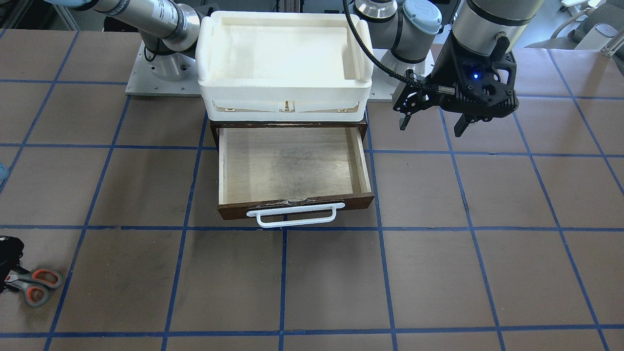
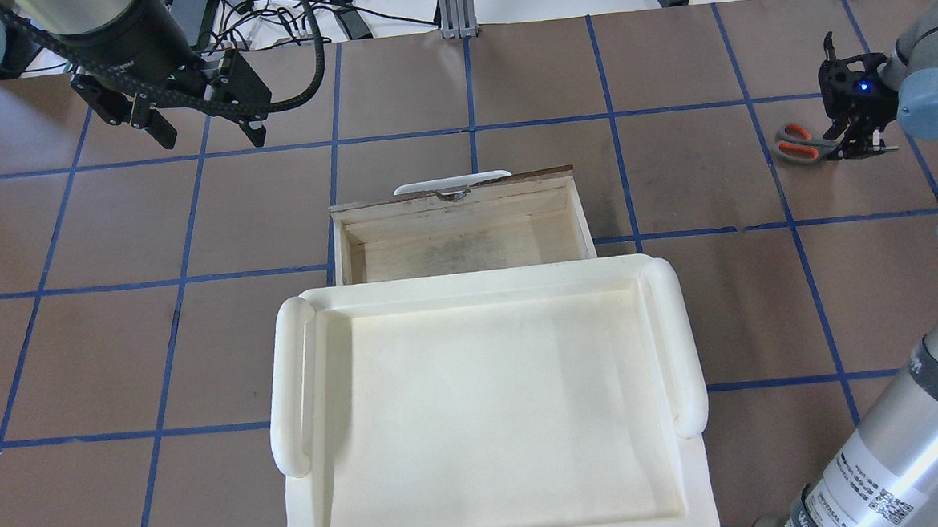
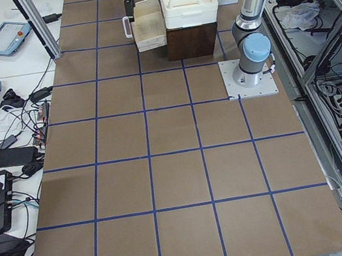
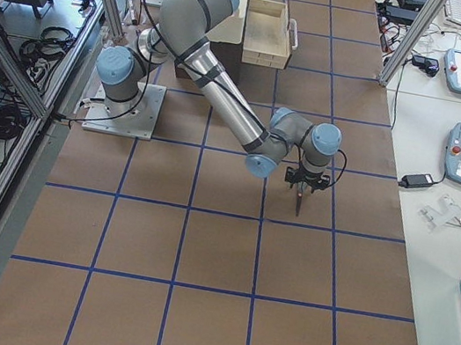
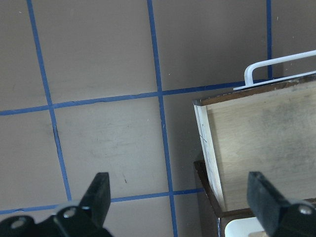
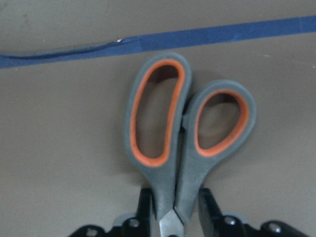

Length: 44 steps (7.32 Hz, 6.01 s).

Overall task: Put scissors in drawer and close it
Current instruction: 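Lower the right gripper and close it on the scissors' blade end, then carry the scissors with the right gripper over the open drawer, then lower the scissors into the drawer and open the right gripper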

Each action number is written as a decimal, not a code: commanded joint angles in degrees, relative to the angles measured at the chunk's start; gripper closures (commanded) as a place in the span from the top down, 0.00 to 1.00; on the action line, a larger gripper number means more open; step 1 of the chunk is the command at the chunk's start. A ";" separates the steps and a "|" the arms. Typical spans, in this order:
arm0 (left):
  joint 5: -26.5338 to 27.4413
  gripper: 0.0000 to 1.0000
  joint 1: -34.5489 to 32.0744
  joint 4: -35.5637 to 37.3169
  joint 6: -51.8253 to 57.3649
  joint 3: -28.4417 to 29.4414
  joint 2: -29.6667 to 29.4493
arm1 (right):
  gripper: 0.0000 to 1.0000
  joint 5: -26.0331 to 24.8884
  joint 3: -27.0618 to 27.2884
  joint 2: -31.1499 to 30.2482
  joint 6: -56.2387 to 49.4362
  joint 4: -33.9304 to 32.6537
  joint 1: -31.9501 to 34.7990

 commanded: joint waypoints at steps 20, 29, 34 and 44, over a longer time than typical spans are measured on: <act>0.09 1.00 0.09 0.00 0.09 0.00 0.26 | 0.00 -3.91 1.65 -23.93 33.97 27.39 48.76; 0.09 1.00 0.00 1.05 0.00 -1.32 0.79 | 0.00 -0.40 3.77 -20.34 29.84 25.20 53.80; 0.09 1.00 -0.18 1.76 -0.18 -1.32 0.44 | 0.42 -0.31 3.85 -19.19 30.37 25.28 54.15; -0.44 1.00 -0.18 2.98 -3.25 -0.09 -1.31 | 1.00 -2.33 2.89 -27.79 86.46 21.49 38.27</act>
